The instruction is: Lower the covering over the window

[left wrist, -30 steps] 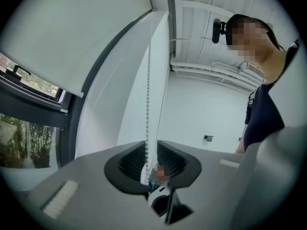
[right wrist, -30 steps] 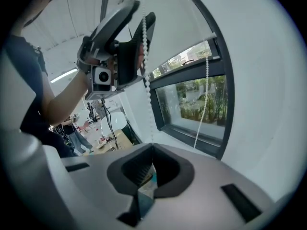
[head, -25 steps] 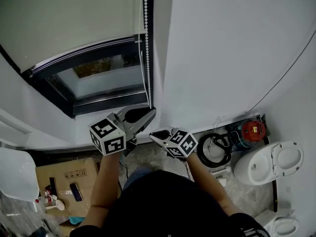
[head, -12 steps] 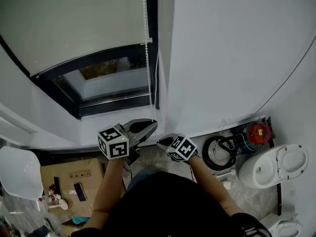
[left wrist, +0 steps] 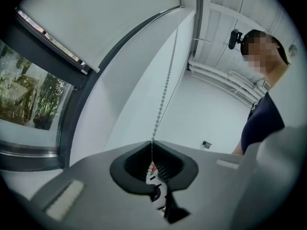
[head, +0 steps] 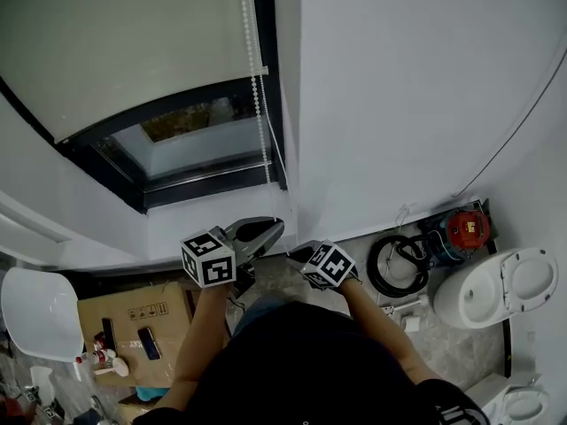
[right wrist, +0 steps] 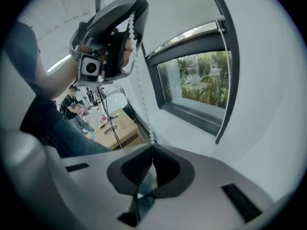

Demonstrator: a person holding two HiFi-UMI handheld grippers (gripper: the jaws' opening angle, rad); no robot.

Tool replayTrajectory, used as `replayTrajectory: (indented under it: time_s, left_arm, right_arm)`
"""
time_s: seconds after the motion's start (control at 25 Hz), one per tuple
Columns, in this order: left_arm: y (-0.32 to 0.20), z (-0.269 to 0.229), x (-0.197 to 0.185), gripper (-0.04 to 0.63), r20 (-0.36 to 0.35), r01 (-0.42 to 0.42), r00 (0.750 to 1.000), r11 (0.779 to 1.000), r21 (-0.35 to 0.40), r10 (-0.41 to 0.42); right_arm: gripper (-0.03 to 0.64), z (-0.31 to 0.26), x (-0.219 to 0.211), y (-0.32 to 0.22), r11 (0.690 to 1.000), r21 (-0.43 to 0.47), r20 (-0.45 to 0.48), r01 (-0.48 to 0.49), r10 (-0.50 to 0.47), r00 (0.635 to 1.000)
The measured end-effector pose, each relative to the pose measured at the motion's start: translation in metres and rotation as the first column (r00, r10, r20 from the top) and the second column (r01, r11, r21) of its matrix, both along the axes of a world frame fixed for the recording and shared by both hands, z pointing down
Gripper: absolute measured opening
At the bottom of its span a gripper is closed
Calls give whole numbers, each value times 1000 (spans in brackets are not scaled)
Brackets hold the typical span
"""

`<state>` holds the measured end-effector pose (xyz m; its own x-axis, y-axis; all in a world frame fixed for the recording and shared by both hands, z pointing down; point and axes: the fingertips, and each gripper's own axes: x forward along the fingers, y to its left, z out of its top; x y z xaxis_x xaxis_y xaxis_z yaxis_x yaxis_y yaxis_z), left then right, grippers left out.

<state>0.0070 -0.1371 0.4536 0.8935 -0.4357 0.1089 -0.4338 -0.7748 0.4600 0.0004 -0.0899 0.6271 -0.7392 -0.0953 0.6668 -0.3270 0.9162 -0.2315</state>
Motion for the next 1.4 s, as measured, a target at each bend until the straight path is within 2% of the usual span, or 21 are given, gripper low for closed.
replayTrajectory:
  time_s: [0.08, 0.2, 0.36, 0.52, 0.8, 0.92, 1.08, 1.24, 1.32, 1.4]
  left_arm:
    - [-3, 4, 0, 17, 27, 4, 1000, 1000, 3, -4]
    - [-8, 23, 3, 17, 124, 1, 992, 1000, -19, 1]
    - [-3, 40, 8, 17, 112, -1, 994, 997, -73, 9]
    - [5, 72, 5, 17, 238, -10, 971, 995, -103, 35]
    - [21, 115, -3, 17, 249, 10, 968, 980, -198, 40]
    - [23, 130, 0, 17, 225, 6, 973, 969, -248, 52]
    - [23, 132, 4, 17, 200, 0, 978, 966, -258, 54]
    - [21, 132, 3, 17, 202, 5, 978, 967, -254, 48]
    - [19, 132, 3, 17, 202, 4, 978, 967, -255, 49]
    - [17, 132, 4, 17, 199, -2, 978, 966, -257, 55]
  right_arm:
    - [13, 0, 1, 0, 1000, 2, -5, 0, 0, 1000]
    - [13, 4, 5, 0, 1000, -12, -10, -15, 15, 1000]
    - [13, 0, 3, 3, 1000, -7, 3, -11, 11, 1000]
    - [13, -5, 2, 2, 1000, 12, 15, -4, 4, 1000]
    - [14, -7, -1, 3, 1000, 23, 18, 8, -9, 1000]
    - [14, -10, -2, -1, 1000, 30, 20, 6, -7, 1000]
    - [14, -18, -2, -6, 998, 56, 36, 0, -2, 999]
    - [33, -48, 10, -23, 993, 66, 142, -97, 87, 986]
    - [72, -74, 17, -33, 988, 57, 226, -140, 124, 966]
    - [78, -105, 24, -45, 980, 66, 318, -185, 155, 935]
